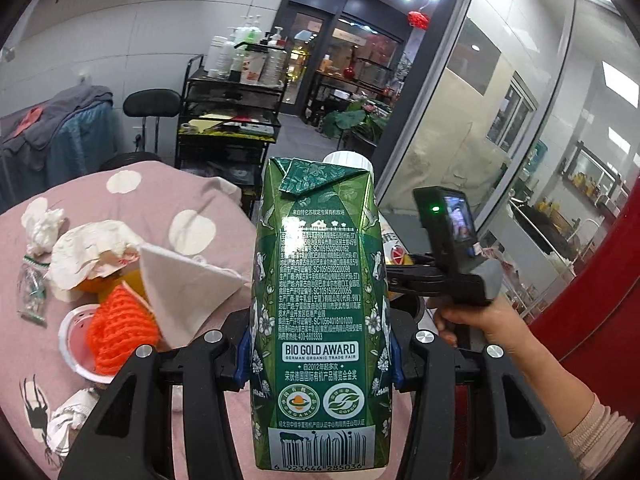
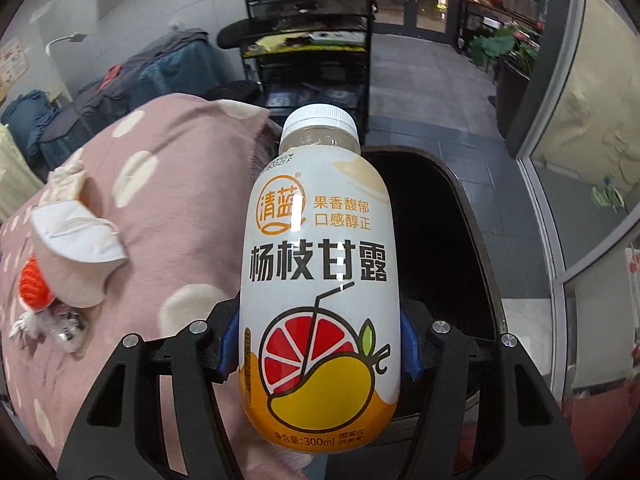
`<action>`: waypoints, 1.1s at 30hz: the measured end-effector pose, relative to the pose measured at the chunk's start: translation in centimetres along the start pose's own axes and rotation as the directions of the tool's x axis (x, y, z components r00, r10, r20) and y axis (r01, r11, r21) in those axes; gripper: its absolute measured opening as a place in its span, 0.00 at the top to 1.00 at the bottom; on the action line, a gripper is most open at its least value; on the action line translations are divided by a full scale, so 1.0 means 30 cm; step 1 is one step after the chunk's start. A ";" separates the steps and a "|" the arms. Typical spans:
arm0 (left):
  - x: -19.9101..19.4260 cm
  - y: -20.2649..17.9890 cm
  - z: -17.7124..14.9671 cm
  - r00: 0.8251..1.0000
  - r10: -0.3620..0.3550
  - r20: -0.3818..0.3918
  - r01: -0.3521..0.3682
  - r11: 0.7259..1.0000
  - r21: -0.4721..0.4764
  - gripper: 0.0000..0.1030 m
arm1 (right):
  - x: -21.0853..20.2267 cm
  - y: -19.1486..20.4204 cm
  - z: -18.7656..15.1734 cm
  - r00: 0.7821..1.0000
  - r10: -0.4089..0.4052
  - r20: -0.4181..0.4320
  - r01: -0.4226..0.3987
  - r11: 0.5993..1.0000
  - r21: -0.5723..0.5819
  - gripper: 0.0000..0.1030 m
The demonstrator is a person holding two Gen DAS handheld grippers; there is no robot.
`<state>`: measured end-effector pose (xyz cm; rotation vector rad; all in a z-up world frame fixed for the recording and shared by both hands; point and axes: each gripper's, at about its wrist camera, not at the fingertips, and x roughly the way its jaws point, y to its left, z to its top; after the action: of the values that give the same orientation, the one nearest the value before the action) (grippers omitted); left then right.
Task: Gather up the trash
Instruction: 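Carry the bottle in the right tool over the brown bin, then open the right tool to drop the bottle into the bin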
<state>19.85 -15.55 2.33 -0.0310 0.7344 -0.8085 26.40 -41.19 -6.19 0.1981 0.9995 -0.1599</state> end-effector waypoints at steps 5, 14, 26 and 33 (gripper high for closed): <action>0.095 -0.048 0.029 0.999 -0.027 -0.045 0.027 1.000 0.001 0.53 | 0.195 -0.108 -0.003 0.991 0.004 -0.133 0.006 0.997 0.077 0.41; 0.243 -0.090 0.032 0.990 -0.040 -0.137 0.036 0.999 -0.029 0.53 | 0.406 -0.164 -0.029 0.953 0.023 -0.301 0.018 0.991 0.132 0.40; 0.416 -0.135 0.039 0.964 -0.080 -0.252 0.061 0.995 -0.083 0.53 | 0.251 -0.265 -0.098 0.989 -0.023 -0.149 0.052 0.979 0.196 0.40; 0.587 -0.183 0.036 0.928 -0.061 -0.368 0.030 0.996 -0.087 0.53 | 0.038 -0.306 -0.226 0.985 -0.170 -0.030 0.173 0.962 0.212 0.26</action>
<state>25.06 -31.44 -5.54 0.0340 1.1281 -0.8388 19.41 -48.54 -11.56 0.3089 1.0100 -0.4261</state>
